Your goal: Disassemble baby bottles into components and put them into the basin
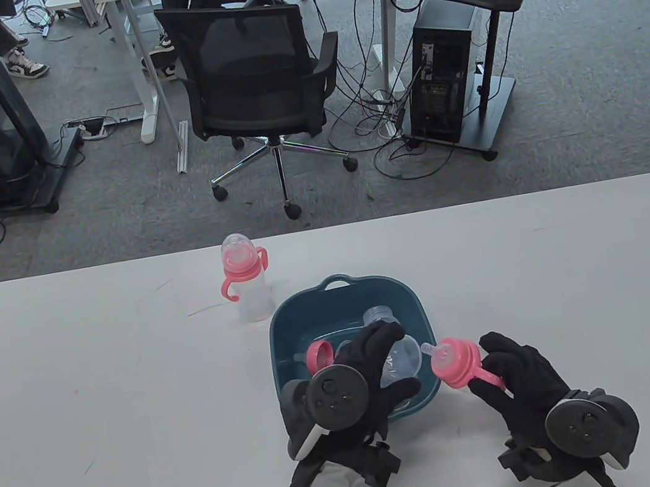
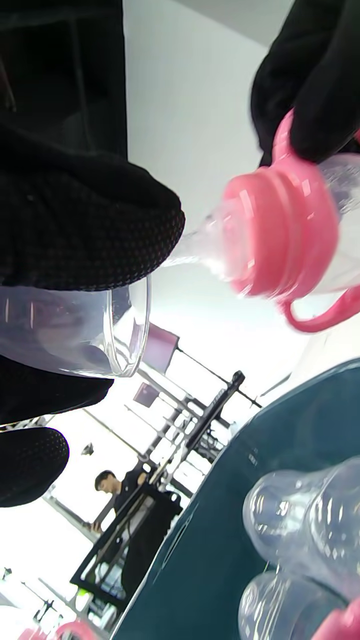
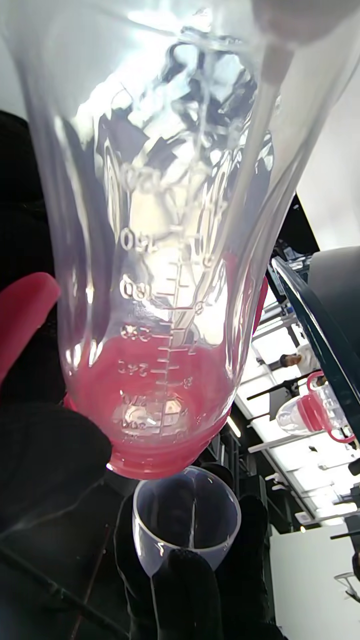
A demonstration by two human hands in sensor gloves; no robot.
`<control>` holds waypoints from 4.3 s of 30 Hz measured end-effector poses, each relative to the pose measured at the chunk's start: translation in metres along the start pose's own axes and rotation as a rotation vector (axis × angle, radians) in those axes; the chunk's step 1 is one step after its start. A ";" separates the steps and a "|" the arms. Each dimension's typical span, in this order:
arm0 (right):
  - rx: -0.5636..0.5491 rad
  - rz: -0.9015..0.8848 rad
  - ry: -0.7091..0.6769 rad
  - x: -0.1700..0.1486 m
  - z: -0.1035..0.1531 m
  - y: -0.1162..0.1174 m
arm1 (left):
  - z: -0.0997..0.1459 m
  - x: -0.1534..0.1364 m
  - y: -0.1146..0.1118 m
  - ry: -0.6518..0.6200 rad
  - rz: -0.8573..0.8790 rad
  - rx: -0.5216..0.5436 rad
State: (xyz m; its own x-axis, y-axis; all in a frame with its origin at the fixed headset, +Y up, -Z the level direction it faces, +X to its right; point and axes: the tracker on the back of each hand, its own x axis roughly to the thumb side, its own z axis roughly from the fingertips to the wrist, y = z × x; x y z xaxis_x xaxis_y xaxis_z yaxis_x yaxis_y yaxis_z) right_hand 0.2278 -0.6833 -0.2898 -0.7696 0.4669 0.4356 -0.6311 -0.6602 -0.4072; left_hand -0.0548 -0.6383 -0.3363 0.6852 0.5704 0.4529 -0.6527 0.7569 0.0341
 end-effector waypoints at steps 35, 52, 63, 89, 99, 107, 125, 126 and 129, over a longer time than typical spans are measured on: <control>0.014 -0.014 0.041 -0.010 0.000 -0.003 | -0.009 -0.033 -0.015 0.329 -0.496 -0.305; 0.088 -0.061 -0.070 0.016 0.002 0.006 | -0.005 0.022 -0.040 -0.090 -0.112 -0.228; 0.126 -0.055 -0.126 0.029 0.003 0.011 | -0.006 0.018 -0.039 -0.056 -0.066 -0.309; 0.227 0.006 -0.090 0.015 0.002 0.016 | -0.006 0.030 -0.024 -0.092 0.023 -0.375; 0.240 -0.007 -0.097 0.016 0.002 0.019 | -0.005 0.030 -0.023 -0.081 0.012 -0.354; 0.226 0.053 -0.118 0.020 0.002 0.023 | -0.006 0.026 -0.022 -0.061 0.019 -0.360; 0.211 0.028 -0.093 0.014 0.002 0.021 | -0.003 0.025 -0.017 -0.050 0.026 -0.240; 0.207 0.031 -0.088 0.013 0.001 0.020 | -0.003 0.024 -0.015 -0.059 0.047 -0.243; 0.198 0.024 -0.072 0.009 0.001 0.019 | -0.004 0.022 -0.011 -0.083 0.116 -0.273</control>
State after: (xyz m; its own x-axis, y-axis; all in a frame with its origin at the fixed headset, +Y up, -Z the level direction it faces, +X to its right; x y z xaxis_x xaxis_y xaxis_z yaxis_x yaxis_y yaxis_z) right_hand 0.2095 -0.6919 -0.2930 -0.7706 0.4111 0.4870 -0.5759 -0.7764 -0.2558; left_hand -0.0312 -0.6332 -0.3300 0.5746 0.6387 0.5118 -0.6067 0.7521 -0.2575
